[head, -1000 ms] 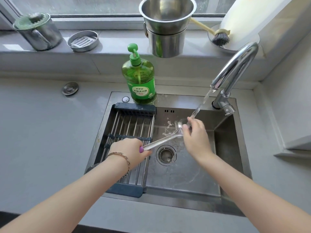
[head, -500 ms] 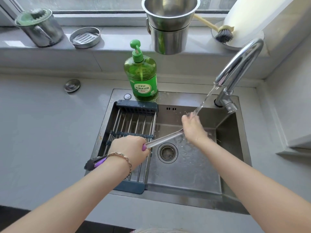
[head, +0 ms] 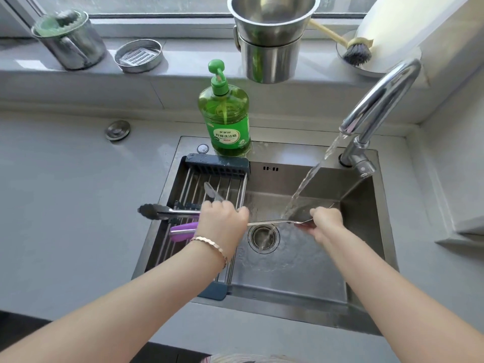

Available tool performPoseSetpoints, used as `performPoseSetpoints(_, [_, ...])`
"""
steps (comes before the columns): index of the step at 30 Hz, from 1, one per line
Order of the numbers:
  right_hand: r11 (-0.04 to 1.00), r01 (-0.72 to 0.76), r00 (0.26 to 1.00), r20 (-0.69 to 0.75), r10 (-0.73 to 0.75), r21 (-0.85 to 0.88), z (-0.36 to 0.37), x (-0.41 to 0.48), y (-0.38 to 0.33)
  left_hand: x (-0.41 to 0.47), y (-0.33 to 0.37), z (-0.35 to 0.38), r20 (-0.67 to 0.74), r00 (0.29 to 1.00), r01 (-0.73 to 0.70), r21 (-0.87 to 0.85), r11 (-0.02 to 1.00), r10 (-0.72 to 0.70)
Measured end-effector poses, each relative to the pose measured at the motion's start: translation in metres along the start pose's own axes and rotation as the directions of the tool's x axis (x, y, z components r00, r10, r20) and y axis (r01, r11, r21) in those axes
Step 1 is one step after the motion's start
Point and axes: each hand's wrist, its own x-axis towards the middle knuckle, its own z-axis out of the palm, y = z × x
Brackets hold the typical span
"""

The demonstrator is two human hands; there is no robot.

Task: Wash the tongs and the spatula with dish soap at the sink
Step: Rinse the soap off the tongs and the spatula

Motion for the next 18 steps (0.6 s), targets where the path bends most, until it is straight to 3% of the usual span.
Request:
performPoseSetpoints(3, [0.961,-0.079,0.997,0.046,0.069,0.264,-0.008,-0.008,0.004,0.006,-0.012,0.007,0.349,0.93,0.174,-0.147,0.974,-0.114])
performPoseSetpoints(6, [0.919,-0.019,0.999,0.034,0.006,0.395,-0.011,-0.014,0.007,0.003,-0.018,0.013,0.523,0.844,0.32,-0.317,0.893,-0.117])
performPoseSetpoints(8, [0.966,0.101,0.993,-0.08,-0.084,0.238,-0.015,-0.013,0.009,-0.002,-0.02,0.014,0.496,0.857,0.33,-0.316,0.889,-0.141])
performPoseSetpoints(9, [0.978,0.207,0.967,-0.156,-0.201,0.019,-0.017,-0.011,0.009,-0.003,-0.021,0.014,0.456,0.876,0.306,-0.275,0.911,-0.157])
performPoseSetpoints(10, [0.921,0.33,0.915,-0.169,-0.366,-0.207,-0.02,-0.007,0.01,-0.005,-0.022,0.014,0.421,0.891,0.287,-0.235,0.929,-0.169])
performPoseSetpoints(12, [0.62,0.537,0.756,0.0,-0.655,-0.572,-0.023,-0.005,0.011,-0.007,-0.023,0.012,0.385,0.903,0.284,-0.2,0.938,-0.191])
performPoseSetpoints(14, [0.148,0.583,0.6,0.3,-0.741,-0.799,-0.02,-0.007,0.013,-0.005,-0.023,0.01,0.364,0.907,0.298,-0.199,0.933,-0.212])
performPoseSetpoints(16, [-0.219,0.602,0.535,0.592,-0.602,-0.768,-0.015,-0.008,0.018,-0.002,-0.024,0.007,0.346,0.91,0.312,-0.203,0.928,-0.23])
performPoseSetpoints(18, [-0.381,0.658,0.5,0.755,-0.425,-0.65,-0.015,-0.008,0.023,0.0,-0.027,0.006,0.336,0.911,0.317,-0.194,0.928,-0.241])
